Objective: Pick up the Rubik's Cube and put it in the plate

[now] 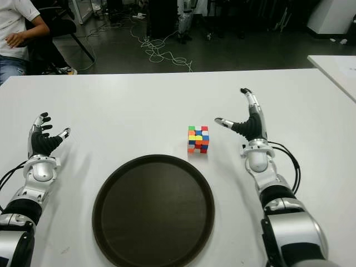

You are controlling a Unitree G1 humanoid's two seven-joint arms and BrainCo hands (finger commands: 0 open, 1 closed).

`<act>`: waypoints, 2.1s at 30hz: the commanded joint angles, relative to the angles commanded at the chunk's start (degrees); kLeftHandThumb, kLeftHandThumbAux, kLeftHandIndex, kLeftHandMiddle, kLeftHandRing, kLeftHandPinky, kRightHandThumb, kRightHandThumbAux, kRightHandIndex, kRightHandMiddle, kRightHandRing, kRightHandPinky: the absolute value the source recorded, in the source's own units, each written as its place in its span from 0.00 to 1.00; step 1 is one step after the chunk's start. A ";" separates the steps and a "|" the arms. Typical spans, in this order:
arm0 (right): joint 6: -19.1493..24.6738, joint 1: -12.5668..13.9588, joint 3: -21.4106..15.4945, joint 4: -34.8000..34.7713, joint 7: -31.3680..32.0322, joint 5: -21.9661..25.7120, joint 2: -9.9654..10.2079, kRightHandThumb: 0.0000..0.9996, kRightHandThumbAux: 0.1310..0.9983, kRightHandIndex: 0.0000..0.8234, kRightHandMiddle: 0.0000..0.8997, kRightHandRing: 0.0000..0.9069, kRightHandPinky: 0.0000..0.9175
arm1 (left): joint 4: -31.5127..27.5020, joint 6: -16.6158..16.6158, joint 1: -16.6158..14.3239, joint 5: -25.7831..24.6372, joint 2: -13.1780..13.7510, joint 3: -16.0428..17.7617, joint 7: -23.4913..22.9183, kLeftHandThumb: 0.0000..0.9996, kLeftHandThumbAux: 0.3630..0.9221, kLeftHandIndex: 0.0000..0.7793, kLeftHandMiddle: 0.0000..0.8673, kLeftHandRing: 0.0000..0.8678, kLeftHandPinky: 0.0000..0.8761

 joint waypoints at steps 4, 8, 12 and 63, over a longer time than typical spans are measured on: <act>-1.31 0.21 0.67 -2.51 2.43 -0.26 -1.00 0.00 0.74 0.03 0.01 0.00 0.01 | 0.24 -0.64 -0.16 -0.52 -0.07 0.18 -0.35 0.33 0.70 0.15 0.21 0.23 0.29; -1.55 0.34 0.80 -5.04 4.16 -0.10 -1.30 0.00 0.76 0.02 0.01 0.00 0.01 | 0.34 -0.94 -0.13 -0.88 -0.14 0.39 -0.55 0.35 0.70 0.15 0.21 0.24 0.31; -2.99 0.62 1.13 -8.69 8.26 0.65 -1.93 0.00 0.78 0.03 0.03 0.01 0.02 | 0.73 -1.17 -0.34 -1.08 -0.29 0.50 -0.42 0.37 0.71 0.15 0.21 0.24 0.31; 10.12 -6.49 13.81 -17.48 25.53 -13.43 -8.20 0.00 0.63 0.01 0.00 0.02 0.01 | 1.59 -1.85 -1.12 0.57 -1.11 -0.32 2.50 0.34 0.70 0.14 0.20 0.23 0.31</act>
